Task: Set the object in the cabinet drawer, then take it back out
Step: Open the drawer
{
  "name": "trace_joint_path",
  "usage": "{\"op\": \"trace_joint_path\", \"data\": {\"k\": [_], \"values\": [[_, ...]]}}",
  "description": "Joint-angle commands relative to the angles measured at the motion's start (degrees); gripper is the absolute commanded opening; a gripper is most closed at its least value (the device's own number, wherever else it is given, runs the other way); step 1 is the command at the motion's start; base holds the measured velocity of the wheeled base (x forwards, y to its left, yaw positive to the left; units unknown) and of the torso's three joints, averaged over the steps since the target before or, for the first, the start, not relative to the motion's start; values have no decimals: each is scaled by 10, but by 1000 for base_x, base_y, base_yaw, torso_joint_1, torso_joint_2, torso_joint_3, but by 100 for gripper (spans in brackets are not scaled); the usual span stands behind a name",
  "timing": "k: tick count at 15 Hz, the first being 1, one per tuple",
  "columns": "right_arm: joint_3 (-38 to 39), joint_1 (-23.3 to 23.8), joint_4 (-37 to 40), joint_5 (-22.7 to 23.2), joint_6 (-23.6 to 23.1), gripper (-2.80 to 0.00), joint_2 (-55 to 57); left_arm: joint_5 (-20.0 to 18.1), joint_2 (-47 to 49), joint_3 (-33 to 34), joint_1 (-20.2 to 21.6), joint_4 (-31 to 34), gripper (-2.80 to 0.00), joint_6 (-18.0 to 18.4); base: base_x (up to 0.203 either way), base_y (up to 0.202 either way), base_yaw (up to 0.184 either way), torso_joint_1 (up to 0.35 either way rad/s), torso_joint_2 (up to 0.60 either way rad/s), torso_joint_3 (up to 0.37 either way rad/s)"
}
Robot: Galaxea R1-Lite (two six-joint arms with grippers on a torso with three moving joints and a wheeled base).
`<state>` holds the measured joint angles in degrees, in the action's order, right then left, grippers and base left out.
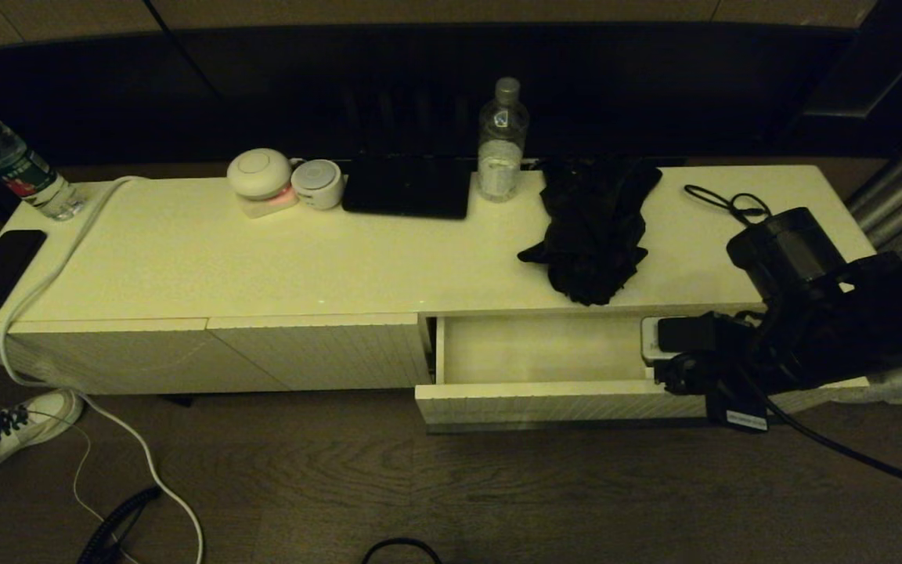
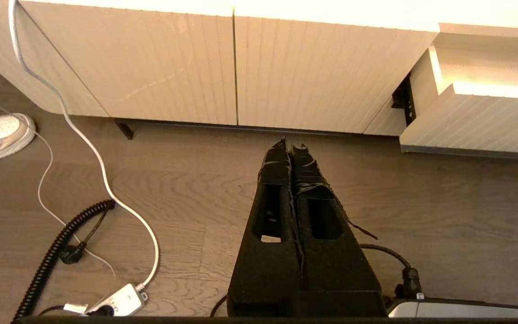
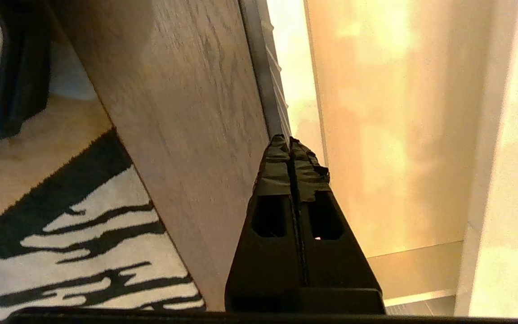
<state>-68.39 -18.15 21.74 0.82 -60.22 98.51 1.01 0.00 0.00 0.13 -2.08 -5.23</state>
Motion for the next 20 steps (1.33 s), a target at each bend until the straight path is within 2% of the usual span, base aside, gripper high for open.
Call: {"op": "trace_joint_path", "data": {"k": [1, 13, 16, 20], "values": [[-9, 0, -9, -13, -3, -280, 39, 0, -1, 1, 0, 0, -280, 0, 0, 0, 0, 0, 0, 0], [-100, 12, -25, -31, -4, -280, 122, 0, -1, 0, 0, 0, -280, 0, 0, 0, 0, 0, 0, 0], [-104, 13, -22, -31, -5, -280, 129, 0, -1, 1, 0, 0, -280, 0, 0, 0, 0, 0, 0, 0], [-63, 8, -17, -28, -5, -280, 116, 0, -1, 0, 0, 0, -280, 0, 0, 0, 0, 0, 0, 0]]}}
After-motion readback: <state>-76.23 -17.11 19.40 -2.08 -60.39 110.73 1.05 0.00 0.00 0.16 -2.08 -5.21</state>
